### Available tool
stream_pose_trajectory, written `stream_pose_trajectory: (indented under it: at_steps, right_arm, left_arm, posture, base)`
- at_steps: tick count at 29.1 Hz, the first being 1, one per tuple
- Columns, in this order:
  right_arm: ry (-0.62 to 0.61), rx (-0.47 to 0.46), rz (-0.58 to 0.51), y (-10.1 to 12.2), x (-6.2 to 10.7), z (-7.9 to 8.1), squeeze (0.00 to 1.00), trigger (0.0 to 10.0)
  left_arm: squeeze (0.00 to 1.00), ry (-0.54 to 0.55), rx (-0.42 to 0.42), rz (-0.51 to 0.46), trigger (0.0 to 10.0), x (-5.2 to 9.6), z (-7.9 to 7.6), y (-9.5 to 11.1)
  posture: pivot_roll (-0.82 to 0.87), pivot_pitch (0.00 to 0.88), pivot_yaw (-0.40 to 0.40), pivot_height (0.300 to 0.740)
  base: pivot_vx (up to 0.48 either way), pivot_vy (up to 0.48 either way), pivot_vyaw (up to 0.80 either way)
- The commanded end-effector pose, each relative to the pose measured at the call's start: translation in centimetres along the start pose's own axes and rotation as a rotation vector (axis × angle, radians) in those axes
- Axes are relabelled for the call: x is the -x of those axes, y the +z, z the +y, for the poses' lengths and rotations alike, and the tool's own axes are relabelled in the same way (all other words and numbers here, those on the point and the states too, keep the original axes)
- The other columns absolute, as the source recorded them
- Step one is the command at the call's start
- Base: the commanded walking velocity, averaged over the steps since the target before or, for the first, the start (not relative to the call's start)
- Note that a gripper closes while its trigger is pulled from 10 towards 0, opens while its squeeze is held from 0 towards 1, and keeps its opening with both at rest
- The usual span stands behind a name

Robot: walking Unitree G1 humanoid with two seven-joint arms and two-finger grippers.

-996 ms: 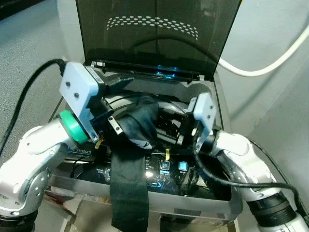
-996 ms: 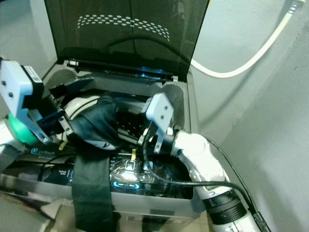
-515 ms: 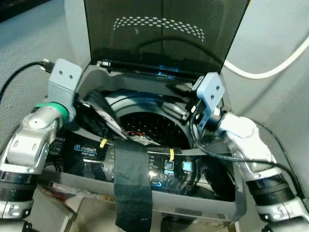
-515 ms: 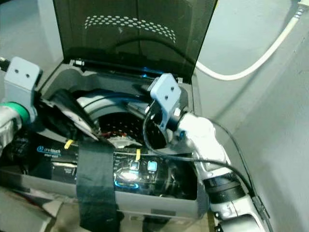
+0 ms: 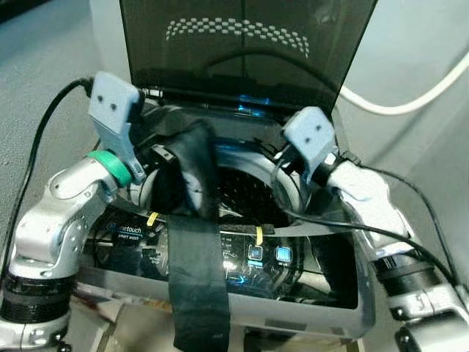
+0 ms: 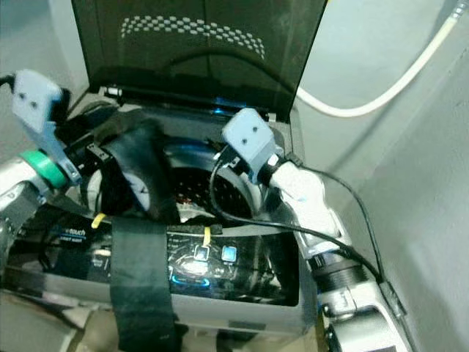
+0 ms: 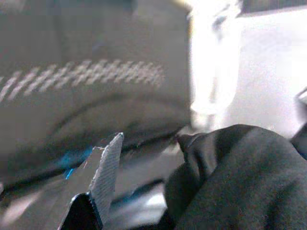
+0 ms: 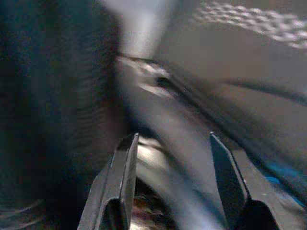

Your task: Clothes washing

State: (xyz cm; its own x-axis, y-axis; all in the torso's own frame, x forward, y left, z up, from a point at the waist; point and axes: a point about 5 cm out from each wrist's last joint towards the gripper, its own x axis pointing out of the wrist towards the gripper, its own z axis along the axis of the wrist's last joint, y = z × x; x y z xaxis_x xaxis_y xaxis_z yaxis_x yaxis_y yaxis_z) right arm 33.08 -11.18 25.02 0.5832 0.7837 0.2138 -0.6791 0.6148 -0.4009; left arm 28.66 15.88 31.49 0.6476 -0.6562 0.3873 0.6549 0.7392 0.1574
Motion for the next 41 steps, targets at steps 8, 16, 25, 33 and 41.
stream_pose_trajectory:
  at_steps: [8, 16, 25, 33, 41]
  right_arm:
    - [0.295, -0.163, 0.01, -1.0, 1.2, 4.4, 0.0, 10.0]
    - [0.29, -0.129, 0.075, -2.6, 0.9, 5.3, 0.0, 10.0]
    - [-0.171, 0.053, 0.129, -2.9, -1.1, 0.5, 0.0, 10.0]
    - [-0.482, 0.166, 0.156, -2.2, -0.3, -3.5, 0.0, 10.0]
    - [-0.536, 0.221, 0.112, -1.5, 0.4, -4.3, 0.0, 10.0]
  left_arm:
    - [0.0, -0.393, -0.023, 0.077, 10.0, 1.3, -4.8, 0.0]
    - [0.0, -0.249, -0.236, 0.183, 10.0, 0.4, -4.3, -1.9]
    - [0.0, 0.225, -0.299, 0.288, 10.0, 0.1, 2.0, -2.6]
    - [0.0, 0.477, -0.375, 0.391, 10.0, 0.2, 7.3, -2.8]
    - [0.0, -0.217, -0.725, 0.587, 10.0, -3.0, 5.8, -4.0]
  posture:
    - [0.15, 0.018, 0.023, 0.74]
    - [0.16, 0.012, 0.023, 0.74]
    - [0.16, 0.006, 0.025, 0.74]
    - [0.16, 0.025, 0.016, 0.74]
    - [0.16, 0.045, 0.043, 0.74]
  base:
    - [0.0, 0.0, 0.0]
    - [0.0, 0.0, 0.0]
    - [0.0, 0.0, 0.0]
    - [0.0, 0.0, 0.0]
    - [0.0, 0.0, 0.0]
